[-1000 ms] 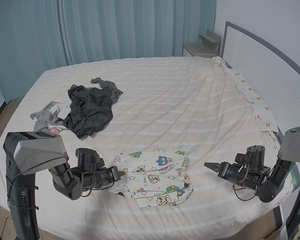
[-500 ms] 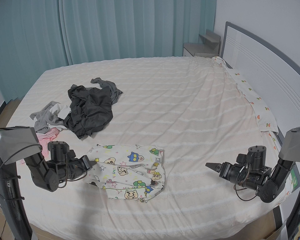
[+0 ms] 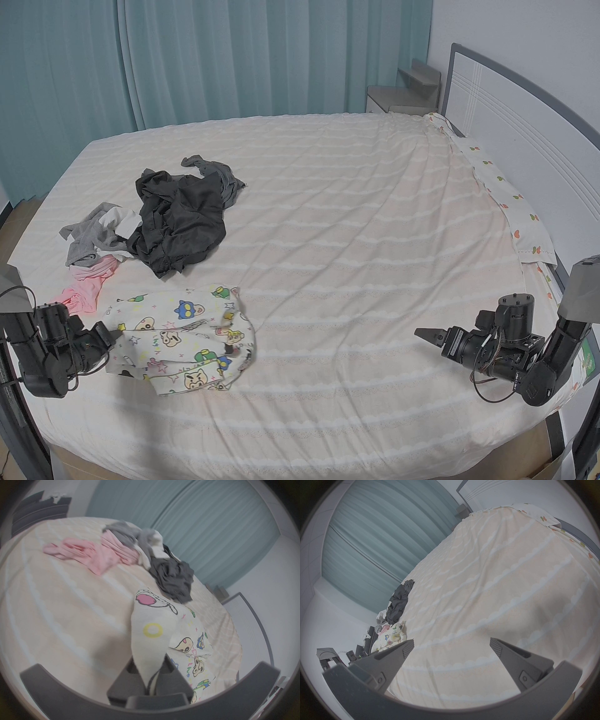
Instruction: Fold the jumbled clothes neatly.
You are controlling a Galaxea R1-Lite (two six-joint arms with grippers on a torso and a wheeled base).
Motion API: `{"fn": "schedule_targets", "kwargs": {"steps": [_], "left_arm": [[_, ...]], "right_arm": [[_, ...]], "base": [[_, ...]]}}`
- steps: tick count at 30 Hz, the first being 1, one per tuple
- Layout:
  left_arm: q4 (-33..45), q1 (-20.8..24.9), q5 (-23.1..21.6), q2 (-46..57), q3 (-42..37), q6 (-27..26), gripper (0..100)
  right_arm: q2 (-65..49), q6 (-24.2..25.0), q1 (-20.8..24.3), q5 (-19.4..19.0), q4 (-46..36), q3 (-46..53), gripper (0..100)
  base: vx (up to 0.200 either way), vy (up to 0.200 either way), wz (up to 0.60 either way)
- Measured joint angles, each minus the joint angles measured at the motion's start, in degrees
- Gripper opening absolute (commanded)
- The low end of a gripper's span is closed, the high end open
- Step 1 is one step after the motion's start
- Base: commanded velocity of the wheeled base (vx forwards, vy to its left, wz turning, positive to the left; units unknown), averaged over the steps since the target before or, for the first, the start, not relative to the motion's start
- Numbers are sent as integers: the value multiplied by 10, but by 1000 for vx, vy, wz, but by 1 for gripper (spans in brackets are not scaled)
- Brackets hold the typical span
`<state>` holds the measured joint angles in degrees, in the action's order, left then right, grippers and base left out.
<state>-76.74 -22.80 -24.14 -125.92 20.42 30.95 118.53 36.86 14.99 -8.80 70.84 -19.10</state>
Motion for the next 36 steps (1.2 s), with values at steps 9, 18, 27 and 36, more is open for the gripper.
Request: {"fn": "schedule_targets", "kwargs": {"steps": [9, 18, 27, 36], "left_arm": [[-121, -115, 17, -34, -54, -6, 0], [-123, -149, 84, -79, -58, -8, 0], [-123, -151, 115, -112, -52, -8, 0], [-123, -152, 117, -117, -52, -2, 100]], "right_arm": [[-6, -3, -20, 3, 6, 5, 100], [-11, -5, -37, 8, 34, 23, 100], [-15, -7, -38, 13, 40, 39, 100], [-36, -6, -37, 13, 42, 58, 100]], "base": [[0, 0, 0], [0, 0, 0], [0, 0, 0], [0, 0, 0]]}}
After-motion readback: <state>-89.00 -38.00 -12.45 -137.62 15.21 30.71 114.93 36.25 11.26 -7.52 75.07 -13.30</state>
